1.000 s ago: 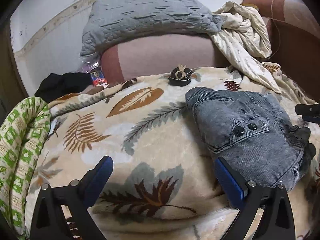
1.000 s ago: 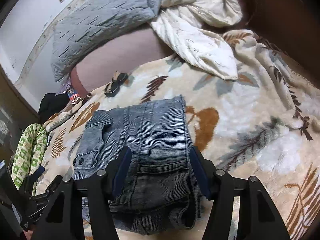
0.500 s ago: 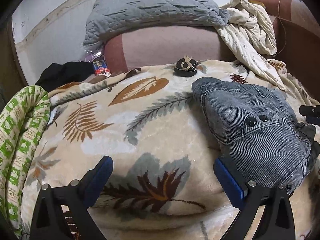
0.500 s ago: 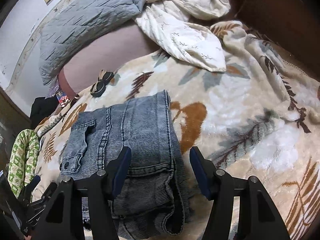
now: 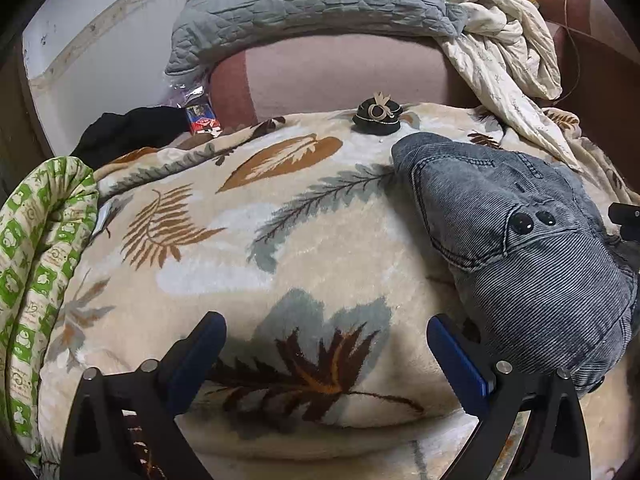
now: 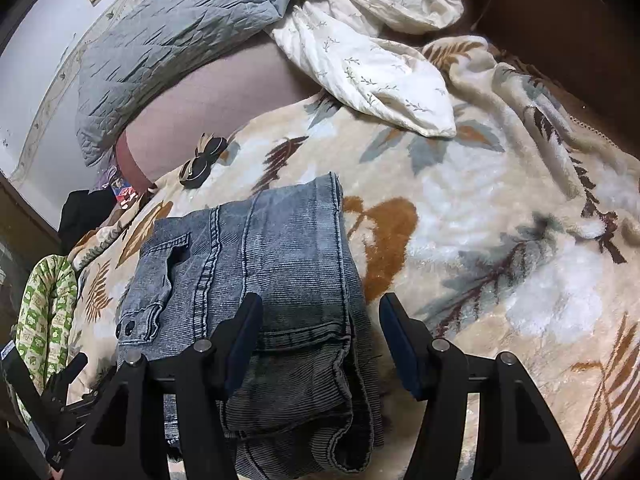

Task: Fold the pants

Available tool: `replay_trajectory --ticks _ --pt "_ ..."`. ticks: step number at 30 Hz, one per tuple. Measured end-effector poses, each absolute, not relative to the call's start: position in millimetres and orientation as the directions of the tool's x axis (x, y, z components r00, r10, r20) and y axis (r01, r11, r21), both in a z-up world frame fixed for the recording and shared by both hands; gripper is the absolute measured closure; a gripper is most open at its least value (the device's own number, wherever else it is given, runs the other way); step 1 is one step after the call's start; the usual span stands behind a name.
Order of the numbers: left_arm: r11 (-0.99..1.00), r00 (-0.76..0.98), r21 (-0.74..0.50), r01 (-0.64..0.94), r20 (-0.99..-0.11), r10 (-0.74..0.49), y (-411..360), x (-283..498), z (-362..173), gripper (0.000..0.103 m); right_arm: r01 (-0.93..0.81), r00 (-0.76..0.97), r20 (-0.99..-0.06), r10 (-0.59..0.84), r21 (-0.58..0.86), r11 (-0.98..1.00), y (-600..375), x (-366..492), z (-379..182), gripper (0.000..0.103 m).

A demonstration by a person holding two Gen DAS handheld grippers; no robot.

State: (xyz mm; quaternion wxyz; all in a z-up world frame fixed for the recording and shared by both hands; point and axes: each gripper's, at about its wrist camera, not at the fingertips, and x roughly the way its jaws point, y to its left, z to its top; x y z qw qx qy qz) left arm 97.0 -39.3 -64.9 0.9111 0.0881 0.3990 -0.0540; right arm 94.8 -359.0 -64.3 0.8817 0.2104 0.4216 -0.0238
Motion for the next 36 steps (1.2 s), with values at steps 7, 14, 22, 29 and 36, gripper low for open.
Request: replay_trajectory --ticks 7,14,22,29,36 --pt "0.978 0.663 0.124 0.167 -0.748 -0.018 -38.1 99.7 -71.4 0.001 0.222 0.638 -0.758 0.138 0.353 0.909 -357.9 95.3 -65.9 0.041" --pt "0.978 0.654 0.132 0.163 -0.757 -0.007 -35.9 102.0 -77.2 0.001 0.223 0.634 -0.76 0.142 0.356 0.908 -357.9 95.9 -67.1 0.041" --pt "0.978 0.642 0.134 0.158 -0.767 0.001 -34.9 104.8 -81.9 0.001 0.222 0.626 -0.765 0.149 0.359 0.907 -356.5 96.8 -69.7 0.041" --pt "0.98 0.626 0.132 0.149 -0.78 0.01 -34.1 108.0 -86.1 0.001 0.223 0.626 -0.766 0.147 0.357 0.907 -355.6 96.9 -70.0 0.041" --pt "0.979 0.627 0.14 0.151 -0.779 0.014 -34.5 108.3 -86.8 0.001 0.221 0.627 -0.765 0.148 0.357 0.908 -354.6 96.1 -69.3 0.041"
